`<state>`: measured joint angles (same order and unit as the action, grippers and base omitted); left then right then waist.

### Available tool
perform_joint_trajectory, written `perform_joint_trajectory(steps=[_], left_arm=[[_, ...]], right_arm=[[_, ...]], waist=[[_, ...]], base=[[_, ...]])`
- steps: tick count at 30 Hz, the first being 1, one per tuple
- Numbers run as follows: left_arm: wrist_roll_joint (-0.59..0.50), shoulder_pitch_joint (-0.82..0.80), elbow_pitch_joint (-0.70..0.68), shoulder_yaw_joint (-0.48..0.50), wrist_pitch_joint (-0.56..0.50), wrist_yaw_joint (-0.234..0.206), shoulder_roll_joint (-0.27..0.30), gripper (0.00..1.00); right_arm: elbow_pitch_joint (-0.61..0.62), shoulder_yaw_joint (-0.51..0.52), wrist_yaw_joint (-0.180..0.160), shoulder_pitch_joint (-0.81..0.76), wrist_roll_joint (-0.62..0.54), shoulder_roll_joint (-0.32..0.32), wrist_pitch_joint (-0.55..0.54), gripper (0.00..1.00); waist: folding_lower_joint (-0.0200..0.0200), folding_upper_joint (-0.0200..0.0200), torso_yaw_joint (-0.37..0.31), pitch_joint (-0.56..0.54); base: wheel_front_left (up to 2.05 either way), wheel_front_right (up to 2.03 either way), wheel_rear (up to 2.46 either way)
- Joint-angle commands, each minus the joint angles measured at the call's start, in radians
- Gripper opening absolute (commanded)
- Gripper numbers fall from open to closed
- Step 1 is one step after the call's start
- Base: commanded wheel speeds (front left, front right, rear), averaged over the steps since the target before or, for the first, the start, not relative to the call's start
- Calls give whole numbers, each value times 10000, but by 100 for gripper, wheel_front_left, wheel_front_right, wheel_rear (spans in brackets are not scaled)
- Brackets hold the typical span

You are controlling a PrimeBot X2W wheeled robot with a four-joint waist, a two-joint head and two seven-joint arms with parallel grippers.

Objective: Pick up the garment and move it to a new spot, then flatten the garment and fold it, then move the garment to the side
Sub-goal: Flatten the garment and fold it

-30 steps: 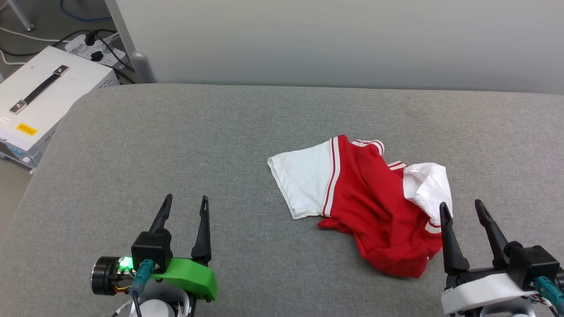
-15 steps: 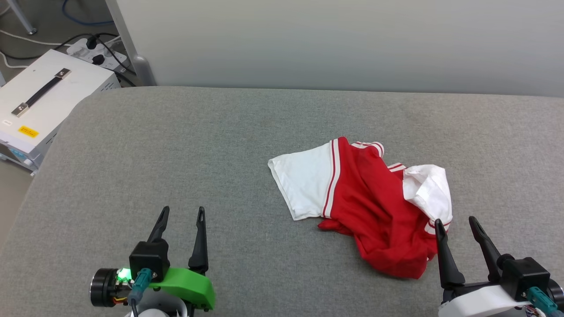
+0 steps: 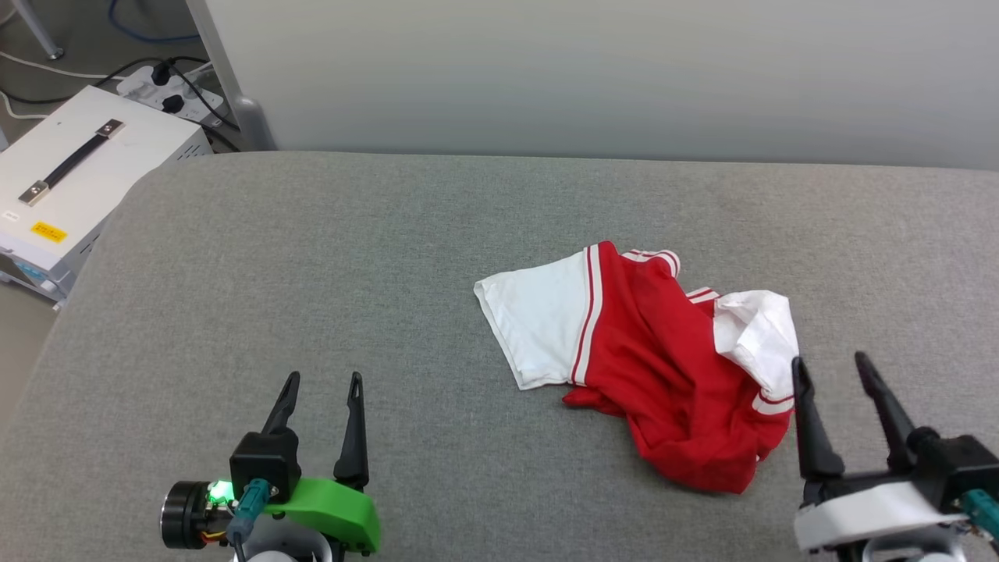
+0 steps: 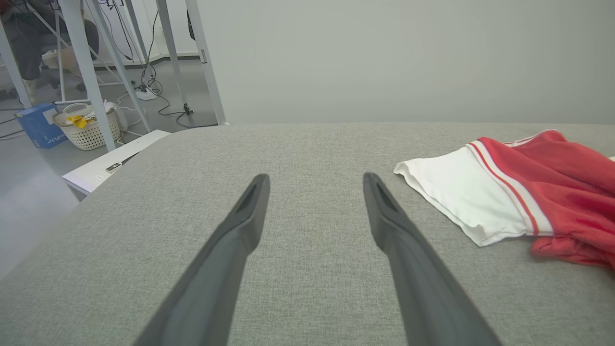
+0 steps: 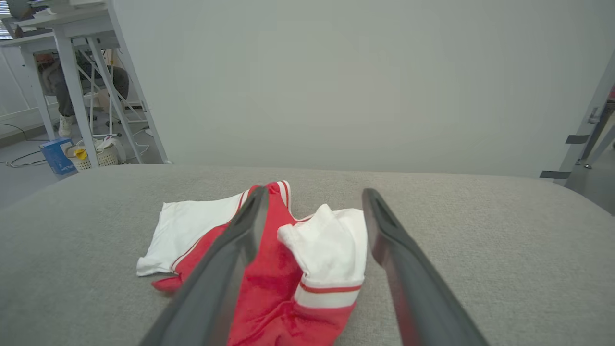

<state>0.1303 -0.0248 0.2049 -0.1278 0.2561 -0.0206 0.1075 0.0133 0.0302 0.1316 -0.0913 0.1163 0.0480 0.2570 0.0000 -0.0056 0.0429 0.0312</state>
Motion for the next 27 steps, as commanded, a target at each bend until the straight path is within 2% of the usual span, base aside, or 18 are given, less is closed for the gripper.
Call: perform_joint_trajectory(steps=[1, 6, 11, 15, 18, 22, 27], left_arm=[[-142, 82, 5, 35, 57, 71, -92, 100], [-247, -56, 5, 114, 57, 143, -208, 100], [-321, -192, 32, 170, 57, 226, -306, 100], [-352, -230, 61, 245, 57, 277, -363, 100], [-366, -259, 47, 304, 57, 290, -401, 100], [-374, -362, 26, 315, 57, 327, -456, 100], [-363, -555, 2, 259, 57, 342, -513, 100]], right_arm=[[275, 162, -9, 448, -871, 22, 48, 100], [945, 499, -9, 1670, -1490, 171, 48, 100], [672, 267, -9, 2899, -1524, 1369, 48, 100], [-173, -221, -9, 3651, -1459, 2420, -82, 100], [-541, -722, -9, 4255, -1015, 3052, -925, 100], [-914, -1925, -9, 4857, 71, 4117, -2875, 100], [-951, -3625, -9, 5282, 2192, 5412, -5683, 100]], waist=[[0, 56, 6, 86], [0, 56, 13, 318], [0, 56, 59, 506], [0, 56, 61, 594], [0, 56, 45, 699], [0, 56, 85, 880], [0, 56, 178, 1215]], base=[[0, 0, 0], [0, 0, 0], [0, 0, 0], [0, 0, 0], [0, 0, 0], [0, 0, 0], [0, 0, 0]])
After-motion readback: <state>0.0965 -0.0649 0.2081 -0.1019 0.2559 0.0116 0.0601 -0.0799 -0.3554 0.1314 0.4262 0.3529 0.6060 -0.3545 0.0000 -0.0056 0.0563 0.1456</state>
